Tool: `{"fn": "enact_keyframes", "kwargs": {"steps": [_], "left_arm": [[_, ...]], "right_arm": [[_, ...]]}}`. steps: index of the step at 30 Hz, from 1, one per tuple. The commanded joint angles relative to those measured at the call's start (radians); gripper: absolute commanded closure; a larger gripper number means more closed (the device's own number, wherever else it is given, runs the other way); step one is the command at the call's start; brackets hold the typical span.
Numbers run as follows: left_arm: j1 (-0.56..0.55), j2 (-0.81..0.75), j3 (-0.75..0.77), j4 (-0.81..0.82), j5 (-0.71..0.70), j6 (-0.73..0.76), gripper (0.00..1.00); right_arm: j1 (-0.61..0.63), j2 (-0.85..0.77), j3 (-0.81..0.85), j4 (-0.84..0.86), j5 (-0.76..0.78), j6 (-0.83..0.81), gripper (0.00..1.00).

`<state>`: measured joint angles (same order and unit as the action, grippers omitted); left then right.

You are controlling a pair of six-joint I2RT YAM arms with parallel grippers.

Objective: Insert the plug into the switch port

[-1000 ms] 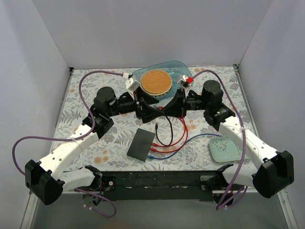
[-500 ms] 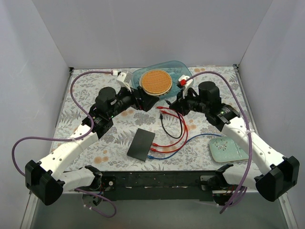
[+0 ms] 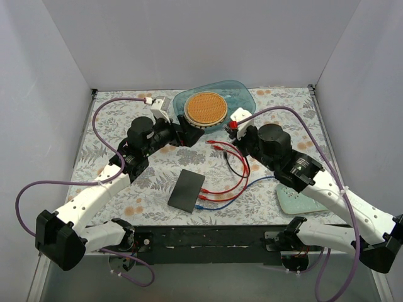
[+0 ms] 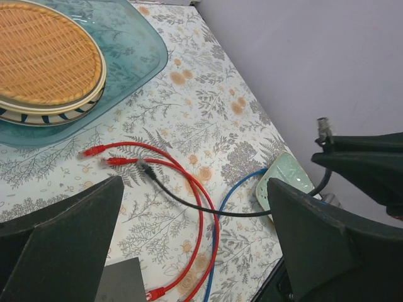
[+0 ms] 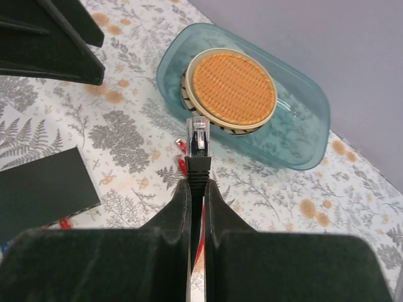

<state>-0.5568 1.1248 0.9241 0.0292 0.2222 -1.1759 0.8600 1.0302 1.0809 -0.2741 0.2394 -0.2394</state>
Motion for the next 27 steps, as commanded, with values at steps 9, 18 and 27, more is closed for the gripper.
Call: {"fn": "enact_keyframes", "kwargs": {"steps": [9, 18, 27], "left_arm": [[0.026, 0.000, -0.027, -0.008, -0.001, -0.013, 0.02], [0.046, 0.004, -0.090, -0.049, -0.040, -0.051, 0.03], [0.061, 0.032, -0.225, -0.090, -0.070, -0.119, 0.16]], "right_arm": [[0.071, -0.101, -0.059, 0.148, 0.198, -0.109, 0.99], [0.074, -0.055, -0.150, 0.108, 0.054, -0.064, 0.99], [0.077, 0.076, -0.265, 0.134, -0.161, -0.018, 0.99]]}}
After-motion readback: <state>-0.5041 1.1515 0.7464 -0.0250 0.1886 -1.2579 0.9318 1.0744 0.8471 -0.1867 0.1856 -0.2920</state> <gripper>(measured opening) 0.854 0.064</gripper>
